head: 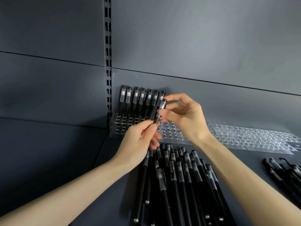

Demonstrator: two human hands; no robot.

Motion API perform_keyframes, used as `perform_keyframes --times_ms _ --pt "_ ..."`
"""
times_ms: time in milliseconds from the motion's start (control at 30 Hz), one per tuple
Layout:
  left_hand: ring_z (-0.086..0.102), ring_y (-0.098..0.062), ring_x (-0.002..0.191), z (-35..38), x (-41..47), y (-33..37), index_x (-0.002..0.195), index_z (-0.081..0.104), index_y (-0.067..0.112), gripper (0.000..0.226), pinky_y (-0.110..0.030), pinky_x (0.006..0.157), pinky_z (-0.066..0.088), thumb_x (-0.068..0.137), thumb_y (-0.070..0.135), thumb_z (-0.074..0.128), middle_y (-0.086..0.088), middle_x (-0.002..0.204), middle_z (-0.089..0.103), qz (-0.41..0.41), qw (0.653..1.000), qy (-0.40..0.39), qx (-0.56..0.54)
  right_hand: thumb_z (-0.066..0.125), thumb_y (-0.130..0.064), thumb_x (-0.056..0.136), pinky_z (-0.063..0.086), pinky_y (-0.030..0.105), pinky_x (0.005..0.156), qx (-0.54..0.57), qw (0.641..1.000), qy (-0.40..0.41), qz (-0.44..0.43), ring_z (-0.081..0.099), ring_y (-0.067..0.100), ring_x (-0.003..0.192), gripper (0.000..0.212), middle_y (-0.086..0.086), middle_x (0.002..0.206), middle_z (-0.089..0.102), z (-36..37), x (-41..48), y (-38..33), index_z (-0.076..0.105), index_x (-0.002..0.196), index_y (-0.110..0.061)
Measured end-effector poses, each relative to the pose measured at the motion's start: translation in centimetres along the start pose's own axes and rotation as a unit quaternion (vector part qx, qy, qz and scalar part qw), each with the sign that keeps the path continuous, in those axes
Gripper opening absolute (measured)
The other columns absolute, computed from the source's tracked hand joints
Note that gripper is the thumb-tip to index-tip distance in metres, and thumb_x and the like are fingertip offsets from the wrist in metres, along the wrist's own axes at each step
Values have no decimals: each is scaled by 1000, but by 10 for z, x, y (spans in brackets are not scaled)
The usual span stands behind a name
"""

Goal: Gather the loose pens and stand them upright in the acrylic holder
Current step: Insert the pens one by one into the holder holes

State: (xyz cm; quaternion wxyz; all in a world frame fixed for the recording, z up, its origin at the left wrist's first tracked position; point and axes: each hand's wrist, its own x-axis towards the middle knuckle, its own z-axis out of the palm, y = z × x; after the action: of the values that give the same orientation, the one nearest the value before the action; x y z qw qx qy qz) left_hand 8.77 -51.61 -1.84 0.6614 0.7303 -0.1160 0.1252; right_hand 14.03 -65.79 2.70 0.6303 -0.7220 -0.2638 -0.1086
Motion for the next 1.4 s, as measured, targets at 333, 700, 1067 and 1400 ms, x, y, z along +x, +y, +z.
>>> perform_keyframes --times_ms 333,700,1067,1400 --pt "39 -17 113 -13 7 -30 124 61 17 48 -43 102 32 95 42 30 -1 120 55 200 859 23 470 73 -8 80 55 42 77 -77 970 214 -89 63 16 70 32 -8 73 64 -17 19 -6 56 88 -34" --pt "36 -19 113 -13 6 -37 126 59 21 48 -50 100 36 97 43 28 0 121 55 195 822 -3 536 72 -8 82 51 20 73 -134 974 160 -88 61 8 72 27 -11 76 61 -10 30 13 57 96 -26" --pt "37 -20 114 -13 7 -38 127 58 21 49 -51 101 35 97 43 27 -1 122 55 190 819 -3 542 67 -4 86 54 25 78 -199 975 83 -61 66 18 77 26 -6 76 65 -11 32 16 57 97 -25" --pt "42 -22 111 -13 7 -34 125 59 20 50 -51 99 37 97 43 25 -1 120 57 187 812 -5 553 65 -2 86 54 24 80 -226 967 98 -61 65 11 78 23 -12 76 64 -11 26 21 64 106 -13"
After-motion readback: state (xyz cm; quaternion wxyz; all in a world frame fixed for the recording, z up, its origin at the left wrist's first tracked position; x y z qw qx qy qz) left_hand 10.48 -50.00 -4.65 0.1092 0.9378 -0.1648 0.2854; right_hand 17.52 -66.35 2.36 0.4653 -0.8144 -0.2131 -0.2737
